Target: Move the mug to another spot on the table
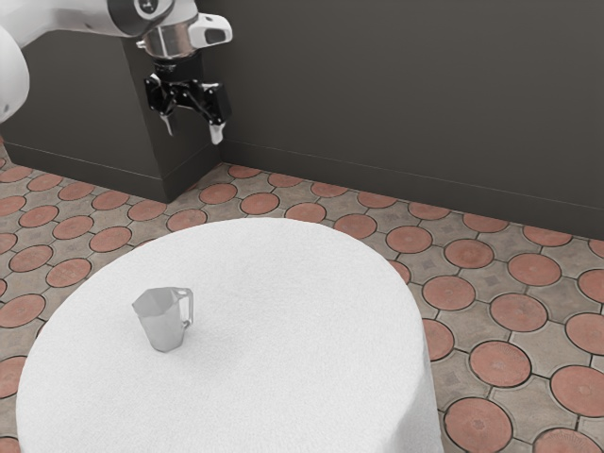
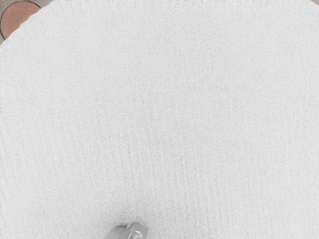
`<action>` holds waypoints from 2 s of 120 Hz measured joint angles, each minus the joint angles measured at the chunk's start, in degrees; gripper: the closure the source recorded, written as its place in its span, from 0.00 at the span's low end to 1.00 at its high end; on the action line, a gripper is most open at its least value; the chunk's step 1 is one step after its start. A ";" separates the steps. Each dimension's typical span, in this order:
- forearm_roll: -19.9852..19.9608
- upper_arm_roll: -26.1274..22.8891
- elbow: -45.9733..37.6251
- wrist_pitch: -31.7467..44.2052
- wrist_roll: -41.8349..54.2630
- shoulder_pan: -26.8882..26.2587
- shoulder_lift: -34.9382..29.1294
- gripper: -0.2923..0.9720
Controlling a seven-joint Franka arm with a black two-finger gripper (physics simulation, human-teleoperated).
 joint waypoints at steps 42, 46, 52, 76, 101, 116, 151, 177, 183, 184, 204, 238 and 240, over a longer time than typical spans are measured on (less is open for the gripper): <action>8.50 0.77 3.94 0.43 11.90 -12.37 8.48 0.23; 10.12 1.01 5.00 -0.55 13.51 -13.15 9.80 0.23; 12.03 1.19 7.33 -2.42 15.76 -13.59 12.60 0.23; 14.75 2.60 14.49 -10.53 19.77 -10.10 23.97 0.23; 14.45 4.41 15.15 -17.88 19.58 -9.40 30.88 0.23; 14.02 5.43 15.13 -20.29 19.10 -8.98 33.65 0.23; 12.88 5.78 14.57 -22.15 17.77 -6.89 39.00 0.23; 13.18 5.85 10.11 -18.98 17.40 -6.78 38.84 0.23; 13.57 5.81 9.58 -17.98 17.59 -6.77 38.81 0.23; 13.62 5.81 9.51 -17.82 17.62 -6.77 38.81 0.23; 14.40 5.56 6.75 -14.47 18.52 -6.77 38.77 0.23; 14.74 5.43 -2.66 -8.79 19.77 -6.86 33.94 0.23; 14.74 5.43 -3.07 -8.36 19.84 -6.86 33.59 0.23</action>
